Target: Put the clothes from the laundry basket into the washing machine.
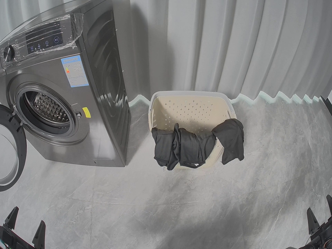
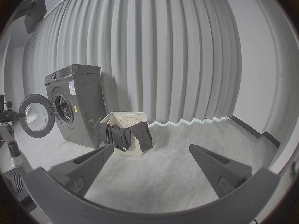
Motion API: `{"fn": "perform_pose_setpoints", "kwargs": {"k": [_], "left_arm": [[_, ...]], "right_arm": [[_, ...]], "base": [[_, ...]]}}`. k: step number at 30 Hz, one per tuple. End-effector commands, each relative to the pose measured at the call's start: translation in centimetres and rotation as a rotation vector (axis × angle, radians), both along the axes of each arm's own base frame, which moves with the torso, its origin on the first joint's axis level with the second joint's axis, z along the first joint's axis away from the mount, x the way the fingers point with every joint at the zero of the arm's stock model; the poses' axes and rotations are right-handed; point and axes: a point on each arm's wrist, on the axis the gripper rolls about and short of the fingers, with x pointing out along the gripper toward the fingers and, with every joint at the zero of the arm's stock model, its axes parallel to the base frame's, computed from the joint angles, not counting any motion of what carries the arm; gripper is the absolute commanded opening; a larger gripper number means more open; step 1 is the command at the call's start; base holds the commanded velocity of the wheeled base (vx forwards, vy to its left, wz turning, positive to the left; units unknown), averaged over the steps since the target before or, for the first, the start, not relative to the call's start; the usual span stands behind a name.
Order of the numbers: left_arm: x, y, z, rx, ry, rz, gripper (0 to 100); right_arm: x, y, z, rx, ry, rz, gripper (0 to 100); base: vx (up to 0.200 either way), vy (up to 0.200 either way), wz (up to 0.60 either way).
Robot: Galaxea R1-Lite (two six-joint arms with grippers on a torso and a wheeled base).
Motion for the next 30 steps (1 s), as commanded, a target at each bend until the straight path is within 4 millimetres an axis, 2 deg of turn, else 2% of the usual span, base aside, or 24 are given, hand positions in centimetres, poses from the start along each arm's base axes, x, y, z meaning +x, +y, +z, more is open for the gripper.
{"fn": "perform_pose_setpoints", "kwargs": {"k": [1, 10, 22, 30], "left_arm": [[-0.03, 0.0, -0.44, 0.0, -0.003, -0.001, 100], [-0.03, 0.0, -0.44, -0.001, -0.003, -0.001, 100], [-0.03, 0.0, -0.44, -0.001, -0.003, -0.001, 100], [-0.02, 0.0, -0.48, -0.003, -0.002, -0.001, 100]], "right_arm": [[0.01, 0.0, -0.53, 0.0, 0.002, 0.0, 100], [0.01, 0.0, -0.53, 0.0, 0.002, 0.0, 100], [0.01, 0.0, -0.53, 0.0, 0.002, 0.002, 100], [0.01, 0.0, -0.53, 0.0, 0.002, 0.0, 100]], "base": [[0.0, -0.2, 0.0], [0.0, -0.2, 0.0], [0.0, 0.0, 0.0], [0.2, 0.0, 0.0]]}}
